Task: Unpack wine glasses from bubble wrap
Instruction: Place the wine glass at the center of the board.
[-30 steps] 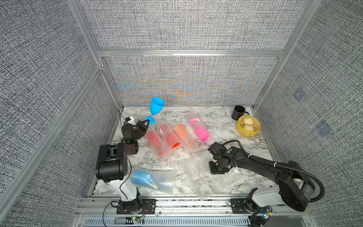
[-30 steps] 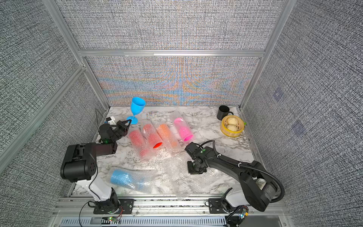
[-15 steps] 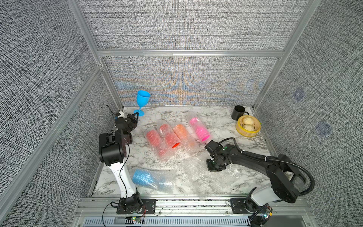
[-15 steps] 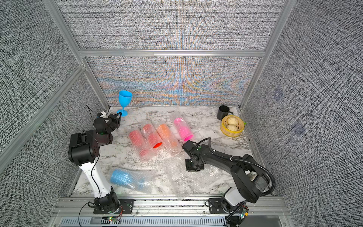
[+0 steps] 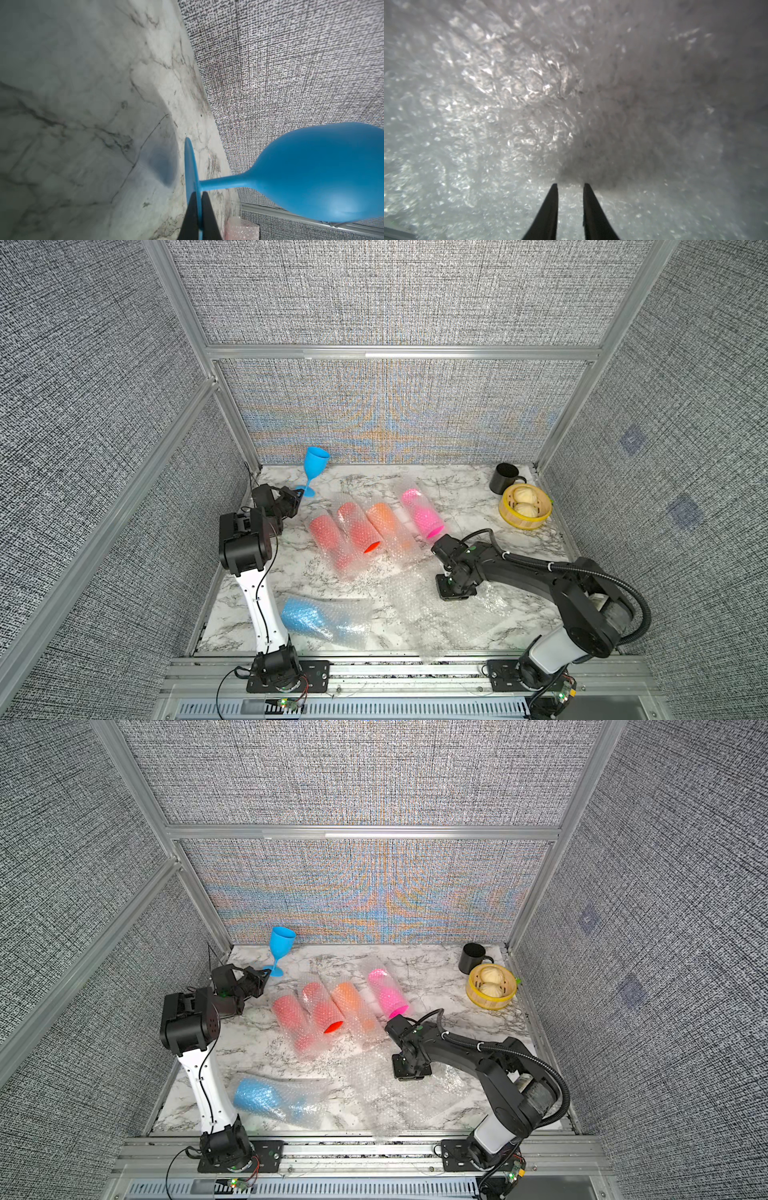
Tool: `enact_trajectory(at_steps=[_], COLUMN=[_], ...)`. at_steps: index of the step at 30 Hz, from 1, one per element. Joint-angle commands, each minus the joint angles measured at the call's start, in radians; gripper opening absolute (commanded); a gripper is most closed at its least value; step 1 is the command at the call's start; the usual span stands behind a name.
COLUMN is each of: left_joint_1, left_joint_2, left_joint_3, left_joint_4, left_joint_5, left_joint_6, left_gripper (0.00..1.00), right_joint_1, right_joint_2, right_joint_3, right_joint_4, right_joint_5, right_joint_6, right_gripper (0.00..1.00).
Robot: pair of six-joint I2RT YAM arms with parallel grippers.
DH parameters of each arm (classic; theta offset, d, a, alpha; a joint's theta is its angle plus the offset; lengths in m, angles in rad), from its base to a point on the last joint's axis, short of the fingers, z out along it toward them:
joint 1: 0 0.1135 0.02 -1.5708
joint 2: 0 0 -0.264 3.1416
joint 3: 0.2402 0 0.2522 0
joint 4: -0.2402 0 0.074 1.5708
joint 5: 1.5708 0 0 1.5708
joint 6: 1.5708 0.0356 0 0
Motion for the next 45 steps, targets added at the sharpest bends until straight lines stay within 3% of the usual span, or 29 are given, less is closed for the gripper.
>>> enact_trajectory(at_steps=[1,8,11,19,45], left_joint_1=[0.0,0.001,0.001,0.005,0.033], left_joint_2=[0.014,-0.003,-0.011,-0.01,-0.097], left_joint_3=[0.006,0.005,0.0,-0.023,-0.079], left_joint_4=[-0.037,-0.15,-0.179,-0.183,-0.33], left_joint_5=[0.027,0.002,-0.009,-0.019,-0.075], left_joint_6=[0.025,0.093,0.109,0.113,0.207], left_gripper=[0.0,0.0,0.07,0.08,0.36], right_joint_1=[-0.004,-0.015,-0.019,-0.022,-0.022], right_joint_2=[0.006,0.015,0.013,0.004,-0.059], right_joint_3=[0.011,0.026,0.032,0.039,0.016], right_joint_4=[0.001,-0.013,-0.02,-0.032,-0.032], right_joint_5=[0.01,0.013,0.016,0.017,0.035], right_joint_6=[-0.014,-0.027,-0.031,-0.031,-0.015], right_gripper=[0.25,0.25,0.26,0.26,0.28])
